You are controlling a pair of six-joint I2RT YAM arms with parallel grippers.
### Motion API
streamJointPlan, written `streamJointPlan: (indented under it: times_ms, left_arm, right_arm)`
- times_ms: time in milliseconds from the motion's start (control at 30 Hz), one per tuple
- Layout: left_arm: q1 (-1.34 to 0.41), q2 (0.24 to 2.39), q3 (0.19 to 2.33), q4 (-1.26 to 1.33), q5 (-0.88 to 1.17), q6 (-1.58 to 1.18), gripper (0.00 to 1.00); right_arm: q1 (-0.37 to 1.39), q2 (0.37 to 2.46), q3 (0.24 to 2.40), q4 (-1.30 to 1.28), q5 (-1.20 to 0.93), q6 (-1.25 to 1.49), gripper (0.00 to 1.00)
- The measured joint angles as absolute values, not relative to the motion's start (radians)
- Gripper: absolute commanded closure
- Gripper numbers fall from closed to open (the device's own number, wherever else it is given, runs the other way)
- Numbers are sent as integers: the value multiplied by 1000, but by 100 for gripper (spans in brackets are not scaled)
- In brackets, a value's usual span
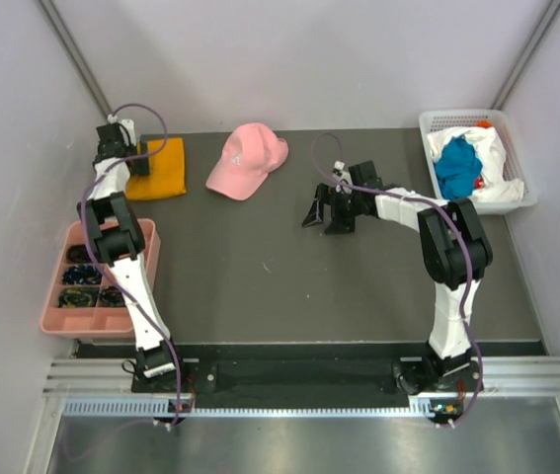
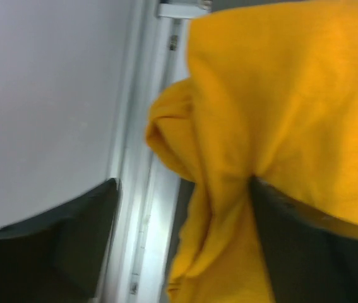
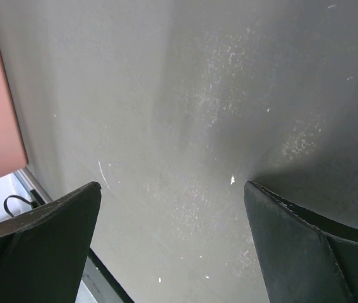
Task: Fold and stack the t-shirts
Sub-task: Put the neatly folded tshirt into the corner of the board with the left arm
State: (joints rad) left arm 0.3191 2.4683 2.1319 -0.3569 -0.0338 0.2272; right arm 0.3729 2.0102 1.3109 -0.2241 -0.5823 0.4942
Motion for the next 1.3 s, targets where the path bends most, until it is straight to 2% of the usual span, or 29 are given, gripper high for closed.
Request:
streamJointPlan:
  times_ms: [167,467,867,1300]
  left_arm:
    - [326,2467,2085,-280,-87,210,1]
    - [325,2349,1876,-124,-135,151,1]
    - [326,2197,1815,-68,-147,77,1]
    - [269,2083,1771,-75,17,-74,1]
  right_arm:
    - [373,2012,1311,-219,-589,494,3]
    - [373,2016,1311,-208,-599,495,3]
    - [373,2002,1280,-173,-603,494,3]
    - [373,1926,1184,-158,-580,490,3]
